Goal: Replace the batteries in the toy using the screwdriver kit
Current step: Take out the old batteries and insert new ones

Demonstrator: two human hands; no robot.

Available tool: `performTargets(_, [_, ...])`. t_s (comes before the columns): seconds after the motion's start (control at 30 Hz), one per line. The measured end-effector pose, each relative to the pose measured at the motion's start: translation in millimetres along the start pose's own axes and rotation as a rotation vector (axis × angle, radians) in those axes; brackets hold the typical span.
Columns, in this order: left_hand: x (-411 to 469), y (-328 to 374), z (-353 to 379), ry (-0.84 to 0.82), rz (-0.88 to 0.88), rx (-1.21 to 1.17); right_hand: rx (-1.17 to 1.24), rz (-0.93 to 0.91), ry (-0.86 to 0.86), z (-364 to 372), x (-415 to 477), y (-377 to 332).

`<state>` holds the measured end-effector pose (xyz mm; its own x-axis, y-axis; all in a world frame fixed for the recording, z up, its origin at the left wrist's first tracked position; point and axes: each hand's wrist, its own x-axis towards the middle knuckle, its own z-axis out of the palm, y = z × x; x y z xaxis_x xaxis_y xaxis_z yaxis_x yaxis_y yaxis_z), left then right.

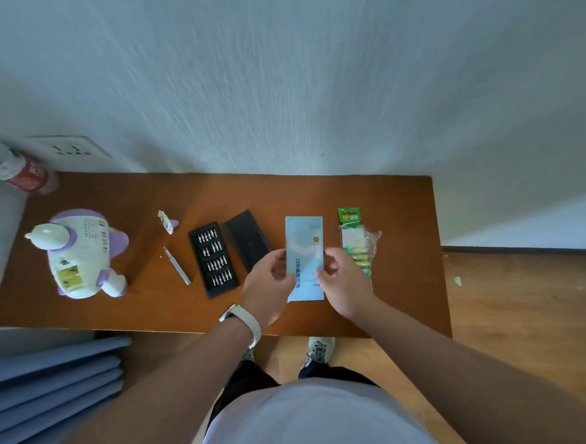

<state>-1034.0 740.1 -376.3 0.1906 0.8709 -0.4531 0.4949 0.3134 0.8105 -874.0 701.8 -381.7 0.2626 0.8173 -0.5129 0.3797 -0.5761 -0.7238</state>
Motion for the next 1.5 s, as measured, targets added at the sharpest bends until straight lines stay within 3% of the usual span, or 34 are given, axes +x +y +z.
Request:
performTargets(0.27, [10.7,-24.6,19.9,0.063,-0.011,0.176,-0.082,-0.049,-0.039,10.3,15.3,10.1])
performTargets(0.6, [17.1,-26.8,25.8,0.065,0.123,0.541,-0.198,-0.083,-0.029,17.0,26.5,13.7])
performTargets(1.0, [10.1,-29.1,22.7,0.103,0.087,0.593,-0.263,-0.12,-0.148,3.3,24.4,13.9])
performTargets(1.3, [-1.0,5.5,52.2,0.04,0.348,0.692,-0.081,-0.088,0.009,-71.4,10.0,47.8])
performTargets(1.5, [4.1,22.4,94.5,0.005,0.344,0.833,-0.182,-0.026,0.101,-98.5,22.3,82.8])
